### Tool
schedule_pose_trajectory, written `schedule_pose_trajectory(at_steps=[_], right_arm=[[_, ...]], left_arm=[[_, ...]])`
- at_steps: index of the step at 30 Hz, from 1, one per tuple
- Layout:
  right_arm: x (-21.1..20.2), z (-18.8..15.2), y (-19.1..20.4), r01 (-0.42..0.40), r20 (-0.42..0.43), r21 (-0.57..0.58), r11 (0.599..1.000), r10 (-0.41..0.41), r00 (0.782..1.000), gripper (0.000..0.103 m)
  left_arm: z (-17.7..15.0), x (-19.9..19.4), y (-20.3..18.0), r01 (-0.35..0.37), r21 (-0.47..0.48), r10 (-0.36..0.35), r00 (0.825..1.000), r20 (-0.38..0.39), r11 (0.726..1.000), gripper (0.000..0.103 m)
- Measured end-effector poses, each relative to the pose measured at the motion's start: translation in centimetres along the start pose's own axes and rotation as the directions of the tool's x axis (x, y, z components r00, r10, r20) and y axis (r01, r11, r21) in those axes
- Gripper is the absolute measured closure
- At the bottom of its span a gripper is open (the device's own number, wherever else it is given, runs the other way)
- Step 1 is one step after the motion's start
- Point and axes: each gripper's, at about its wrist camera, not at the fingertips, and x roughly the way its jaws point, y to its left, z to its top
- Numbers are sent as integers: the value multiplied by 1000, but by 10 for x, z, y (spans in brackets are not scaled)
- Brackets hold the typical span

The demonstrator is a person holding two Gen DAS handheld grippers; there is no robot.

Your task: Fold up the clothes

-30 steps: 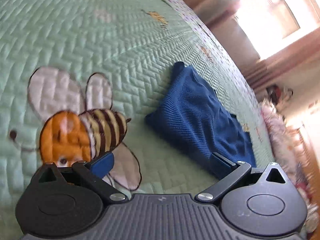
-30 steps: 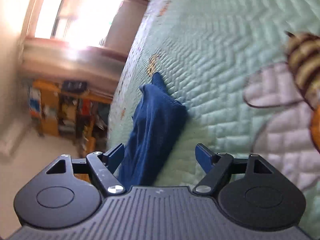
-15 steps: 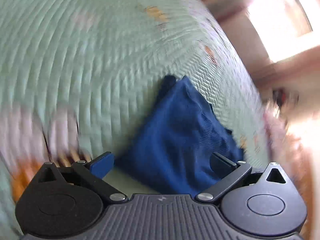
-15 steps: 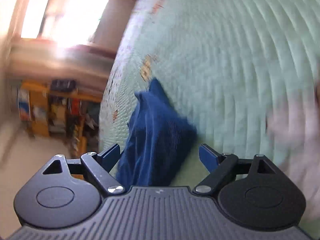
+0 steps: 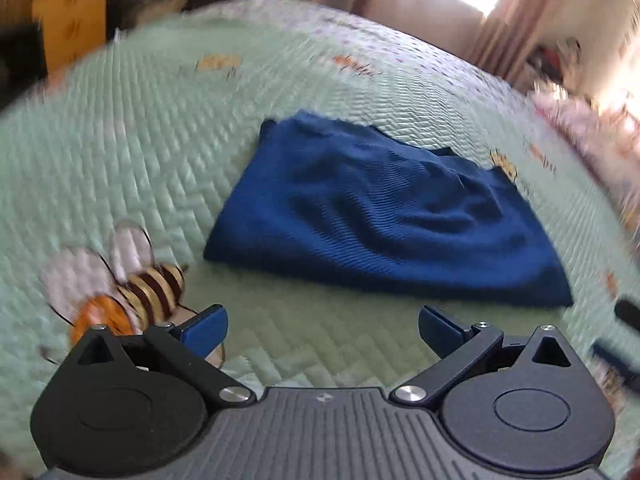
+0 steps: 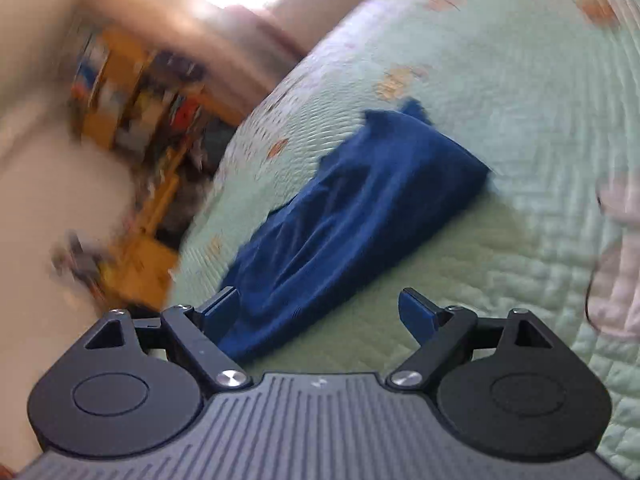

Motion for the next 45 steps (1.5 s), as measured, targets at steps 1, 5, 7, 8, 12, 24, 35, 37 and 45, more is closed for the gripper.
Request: schedule_pose_trajectory(at_steps=[1,5,7,8,12,24,35,37,45], right_arm=[[-4,-1,13,16,8,-50,999,-16,1000,16],[-19,-6,50,36,33,-180,983,-31,999,16],[-26,-9,51,49,50,-205,977,-39,998,16],[-29,-11,53,60,58,-215,975,-48,997,16],[-40,-17,62,82,80,-237,968,-65,995,16],[-52,-31,84,73,121,-331,941,-34,992,15],[-45,-25,91,110,148,-370,923,-58,987,15],[-46,-24,92,111,154,-375,921,-56,986,15],[-43,-26,83,38,140,-372,928,16,990,13]], left_arm=[[0,-7,-4,-9,20,9,1000,8,1000,1],[-6,-43,-13,-14,42,12,999,45,999,1],[-14,-58,-17,-27,60,23,998,53,998,1],[-17,-63,-19,-35,72,32,998,52,997,1],[-23,-80,-28,-87,123,80,995,59,989,1],[-25,-93,-43,-130,153,120,990,73,980,1],[-17,-91,-57,-125,176,113,991,73,976,1],[-17,-91,-58,-120,177,109,991,72,977,1],[-20,-79,-58,-109,189,100,993,60,976,1]])
